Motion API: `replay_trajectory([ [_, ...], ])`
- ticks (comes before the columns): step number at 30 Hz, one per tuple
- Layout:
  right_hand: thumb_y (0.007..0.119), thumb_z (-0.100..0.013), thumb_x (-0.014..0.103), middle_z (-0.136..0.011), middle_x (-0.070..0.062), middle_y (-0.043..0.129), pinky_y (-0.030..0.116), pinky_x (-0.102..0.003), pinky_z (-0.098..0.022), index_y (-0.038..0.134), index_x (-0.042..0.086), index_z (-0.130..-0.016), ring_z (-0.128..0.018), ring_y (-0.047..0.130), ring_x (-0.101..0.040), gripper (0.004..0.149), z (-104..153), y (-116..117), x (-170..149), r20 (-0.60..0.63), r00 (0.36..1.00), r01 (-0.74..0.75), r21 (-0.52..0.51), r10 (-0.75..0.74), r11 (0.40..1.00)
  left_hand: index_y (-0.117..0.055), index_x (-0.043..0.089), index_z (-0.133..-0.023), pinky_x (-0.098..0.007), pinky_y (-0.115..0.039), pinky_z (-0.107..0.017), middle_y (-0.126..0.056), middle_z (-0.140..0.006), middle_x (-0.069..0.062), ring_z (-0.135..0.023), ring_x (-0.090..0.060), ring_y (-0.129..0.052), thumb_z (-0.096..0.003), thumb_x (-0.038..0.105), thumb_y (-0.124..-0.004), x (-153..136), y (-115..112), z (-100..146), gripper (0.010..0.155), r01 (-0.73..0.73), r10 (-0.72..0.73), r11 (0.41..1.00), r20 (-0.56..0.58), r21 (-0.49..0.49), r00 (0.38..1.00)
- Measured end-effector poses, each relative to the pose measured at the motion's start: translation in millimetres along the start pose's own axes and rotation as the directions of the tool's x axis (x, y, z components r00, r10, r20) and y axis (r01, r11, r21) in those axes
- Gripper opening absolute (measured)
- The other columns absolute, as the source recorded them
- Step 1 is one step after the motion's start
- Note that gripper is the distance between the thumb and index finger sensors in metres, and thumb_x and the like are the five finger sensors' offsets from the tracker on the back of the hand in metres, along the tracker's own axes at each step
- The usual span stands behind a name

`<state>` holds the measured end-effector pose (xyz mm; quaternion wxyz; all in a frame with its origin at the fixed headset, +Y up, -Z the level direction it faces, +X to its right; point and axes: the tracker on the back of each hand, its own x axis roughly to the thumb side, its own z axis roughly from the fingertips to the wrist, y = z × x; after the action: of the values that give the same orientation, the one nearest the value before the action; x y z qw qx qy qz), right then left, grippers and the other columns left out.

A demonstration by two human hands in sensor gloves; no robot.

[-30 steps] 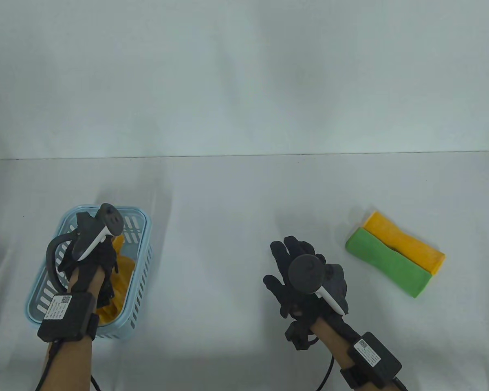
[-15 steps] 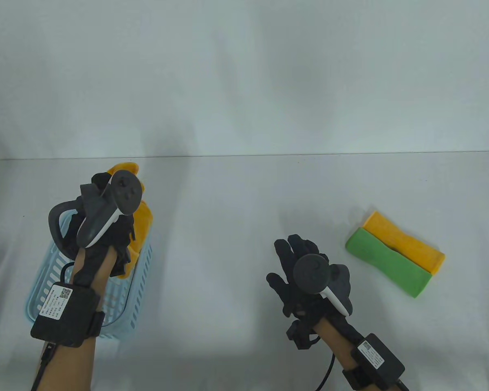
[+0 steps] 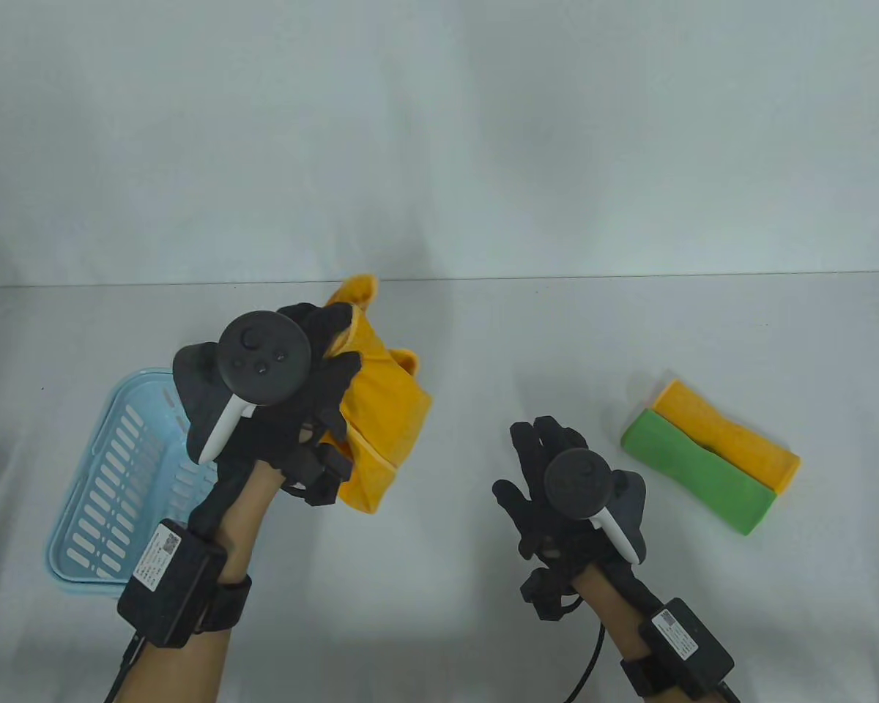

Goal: Roll square towel into towel roll

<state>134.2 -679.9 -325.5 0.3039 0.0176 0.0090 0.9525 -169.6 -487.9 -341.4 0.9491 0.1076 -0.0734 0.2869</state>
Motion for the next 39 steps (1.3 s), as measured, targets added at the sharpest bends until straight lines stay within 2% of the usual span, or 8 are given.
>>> replay_trajectory([
  [5, 0.068, -0.035, 0.058, -0.114, 0.007, 0.023, 0.027, -0.067, -0.075, 0.032, 0.040, -0.100, -0.110, 0.026, -0.035, 0.076, -2.1, -7.2, -9.9, -0.036, 0.998, 0.048, -0.015, -0.049, 0.999, -0.074, 0.031, -0.093, -0.041, -0.085, -0.058, -0.073, -0.092, 0.001, -0.062, -0.013, -0.099, -0.0383, 0.033, -0.086, -8.5, -48.1, 9.5, 0.056, -0.125, 0.126, 0.990, 0.012, -0.066, 0.992],
  [9, 0.068, -0.035, 0.057, -0.114, 0.007, 0.024, 0.027, -0.066, -0.075, 0.033, 0.040, -0.100, -0.110, 0.027, -0.035, 0.076, -3.2, -10.1, -14.7, -0.053, 0.996, 0.070, -0.022, -0.071, 0.997, -0.074, 0.031, -0.093, -0.042, -0.085, -0.058, -0.073, -0.092, 0.001, -0.063, -0.013, -0.099, -0.0384, 0.033, -0.086, -18.9, -79.0, 19.8, 0.056, -0.165, 0.166, 0.982, 0.009, -0.090, 0.986],
  [13, 0.068, -0.035, 0.057, -0.113, 0.007, 0.027, 0.028, -0.066, -0.075, 0.033, 0.039, -0.100, -0.110, 0.028, -0.035, 0.076, -3.4, -10.4, -15.1, -0.055, 0.996, 0.071, -0.024, -0.072, 0.997, -0.073, 0.031, -0.093, -0.042, -0.084, -0.059, -0.072, -0.093, 0.002, -0.064, -0.014, -0.098, -0.0386, 0.032, -0.086, -29.2, -95.7, 28.8, 0.056, -0.185, 0.188, 0.977, 0.021, -0.110, 0.982],
  [23, 0.068, -0.036, 0.056, -0.113, 0.007, 0.030, 0.031, -0.066, -0.075, 0.035, 0.039, -0.099, -0.109, 0.033, -0.035, 0.074, -5.4, -3.9, -11.8, -0.032, 0.998, 0.052, -0.018, -0.052, 0.999, -0.078, 0.038, -0.089, -0.046, -0.080, -0.063, -0.075, -0.096, 0.010, -0.071, -0.017, -0.097, -0.0385, 0.026, -0.086, -51.7, -108.5, 41.4, 0.052, -0.268, 0.282, 0.942, 0.048, -0.200, 0.958],
  [27, 0.073, -0.036, 0.052, -0.113, 0.009, 0.036, 0.039, -0.065, -0.075, 0.038, 0.048, -0.097, -0.108, 0.042, -0.035, 0.070, -0.3, -10.2, -0.5, 0.085, 0.989, 0.128, -0.034, -0.124, 0.991, -0.079, 0.039, -0.087, -0.046, -0.080, -0.063, -0.076, -0.095, 0.011, -0.071, -0.018, -0.097, -0.0379, 0.025, -0.086, -56.1, -114.4, 40.0, 0.051, -0.261, 0.286, 0.927, 0.059, -0.268, 0.956],
  [31, 0.079, -0.038, 0.039, -0.111, 0.013, 0.036, 0.043, -0.061, -0.075, 0.041, 0.055, -0.092, -0.106, 0.047, -0.032, 0.068, 10.0, -23.1, 21.9, 0.309, 0.931, 0.208, -0.014, -0.193, 0.978, -0.080, 0.039, -0.086, -0.047, -0.079, -0.063, -0.077, -0.095, 0.011, -0.071, -0.019, -0.097, -0.0376, 0.024, -0.087, -54.1, -124.6, 40.0, 0.051, -0.278, 0.316, 0.896, 0.057, -0.346, 0.947],
  [36, 0.082, -0.039, 0.029, -0.110, 0.014, 0.038, 0.044, -0.060, -0.075, 0.049, 0.055, -0.089, -0.105, 0.049, -0.031, 0.065, 16.4, -30.7, 36.5, 0.404, 0.904, 0.171, -0.037, -0.142, 0.985, -0.081, 0.039, -0.085, -0.047, -0.079, -0.063, -0.079, -0.094, 0.012, -0.071, -0.018, -0.098, -0.0368, 0.024, -0.087, -42.1, -136.1, 41.8, 0.051, -0.212, 0.292, 0.871, 0.120, -0.443, 0.949],
  [39, 0.082, -0.038, 0.030, -0.109, 0.013, 0.045, 0.046, -0.060, -0.074, 0.062, 0.049, -0.085, -0.104, 0.052, -0.031, 0.054, 16.1, -27.2, 36.1, 0.409, 0.904, 0.147, -0.018, -0.127, 0.989, -0.082, 0.039, -0.084, -0.048, -0.079, -0.064, -0.080, -0.093, 0.012, -0.071, -0.018, -0.098, -0.0366, 0.024, -0.087, -37.7, -140.6, 43.1, 0.050, -0.191, 0.289, 0.857, 0.140, -0.478, 0.947],
])
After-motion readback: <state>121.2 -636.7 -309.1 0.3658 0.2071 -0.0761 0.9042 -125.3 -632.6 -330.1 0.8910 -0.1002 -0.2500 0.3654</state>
